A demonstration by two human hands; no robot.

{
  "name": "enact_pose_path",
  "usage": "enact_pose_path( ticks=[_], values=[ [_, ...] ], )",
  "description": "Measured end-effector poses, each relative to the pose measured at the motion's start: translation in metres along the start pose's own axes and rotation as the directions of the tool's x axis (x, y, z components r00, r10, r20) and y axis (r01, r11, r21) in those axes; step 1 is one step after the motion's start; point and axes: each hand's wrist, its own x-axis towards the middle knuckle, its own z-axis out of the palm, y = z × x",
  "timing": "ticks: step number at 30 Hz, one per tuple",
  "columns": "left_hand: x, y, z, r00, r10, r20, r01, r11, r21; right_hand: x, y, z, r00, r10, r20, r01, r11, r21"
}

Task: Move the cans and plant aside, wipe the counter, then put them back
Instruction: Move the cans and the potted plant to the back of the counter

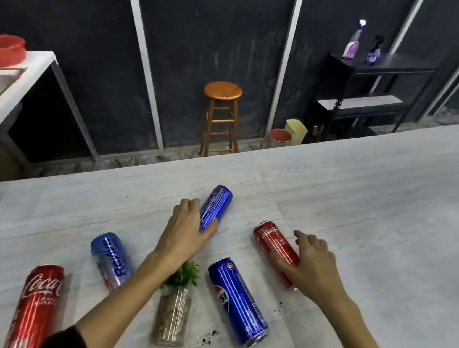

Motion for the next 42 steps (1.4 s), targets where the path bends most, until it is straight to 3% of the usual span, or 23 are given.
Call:
enact_pose_path(
  ticks=[6, 10, 14, 19, 28, 34, 42],
  values=[
    [0.060, 0.008, 0.021, 0.961, -0.096, 0.258, 0.090, 0.995, 0.036, 0.018, -0.013, 0.003, 0.997, -0.053, 0.048, 0.058, 0.992, -0.109],
    [0.075, 0.008, 0.028, 0.941, -0.168, 0.294, 0.147, 0.985, 0.094, 0.029, -0.018, -0.002, 0.988, -0.143, 0.060, 0.154, 0.937, -0.315],
    [0.080, 0.012, 0.034, 0.929, -0.218, 0.300, 0.185, 0.973, 0.135, 0.049, -0.013, -0.006, 0.966, -0.228, 0.124, 0.257, 0.904, -0.343],
    [0.082, 0.023, 0.038, 0.932, -0.249, 0.264, 0.214, 0.964, 0.155, 0.066, 0.008, -0.010, 0.950, -0.275, 0.146, 0.302, 0.929, -0.214],
    [0.087, 0.089, 0.063, 0.985, -0.161, 0.054, 0.165, 0.983, -0.086, 0.106, 0.065, -0.041, 0.949, -0.290, -0.124, 0.305, 0.943, 0.130],
    [0.105, 0.132, 0.074, 0.985, -0.132, -0.114, 0.089, 0.943, -0.320, 0.143, 0.101, -0.060, 0.923, -0.256, -0.286, 0.313, 0.934, 0.173],
    [0.136, 0.170, 0.108, 0.974, -0.160, -0.163, 0.052, 0.852, -0.521, 0.185, 0.127, -0.063, 0.908, -0.206, -0.364, 0.301, 0.927, 0.226]
  ],
)
